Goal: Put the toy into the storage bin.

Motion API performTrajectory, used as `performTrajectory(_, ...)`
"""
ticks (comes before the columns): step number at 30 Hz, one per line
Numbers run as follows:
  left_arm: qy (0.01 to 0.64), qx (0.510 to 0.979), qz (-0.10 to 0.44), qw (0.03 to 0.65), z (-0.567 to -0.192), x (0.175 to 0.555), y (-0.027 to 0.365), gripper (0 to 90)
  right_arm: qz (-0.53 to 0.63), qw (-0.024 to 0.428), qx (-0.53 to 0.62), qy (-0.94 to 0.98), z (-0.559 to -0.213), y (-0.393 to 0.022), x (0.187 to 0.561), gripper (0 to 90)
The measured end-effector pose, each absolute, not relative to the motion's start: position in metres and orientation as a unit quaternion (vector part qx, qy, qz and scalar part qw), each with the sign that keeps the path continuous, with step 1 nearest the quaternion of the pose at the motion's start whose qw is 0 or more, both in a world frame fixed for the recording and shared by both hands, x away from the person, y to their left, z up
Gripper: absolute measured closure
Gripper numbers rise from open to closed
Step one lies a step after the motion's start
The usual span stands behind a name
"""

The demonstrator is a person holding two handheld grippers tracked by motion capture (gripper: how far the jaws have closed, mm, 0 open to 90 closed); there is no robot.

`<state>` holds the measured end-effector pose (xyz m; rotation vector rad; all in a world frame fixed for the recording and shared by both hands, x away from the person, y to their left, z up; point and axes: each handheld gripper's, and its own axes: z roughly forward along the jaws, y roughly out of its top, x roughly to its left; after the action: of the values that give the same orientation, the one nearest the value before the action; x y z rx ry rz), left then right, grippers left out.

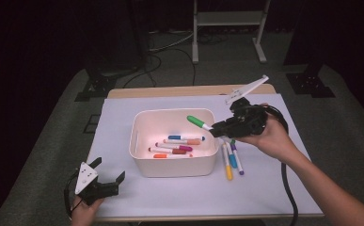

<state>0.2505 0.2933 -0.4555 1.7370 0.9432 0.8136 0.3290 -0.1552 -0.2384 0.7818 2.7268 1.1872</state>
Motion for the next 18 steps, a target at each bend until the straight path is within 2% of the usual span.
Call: performTrajectory(18, 0.385, 0.714, 0.333, 0.481, -0.455, 0.251, 0.293, 0.0, 0.345, -0.017, 0.198, 0.917, -0.256, -0.082, 0.347, 76.0)
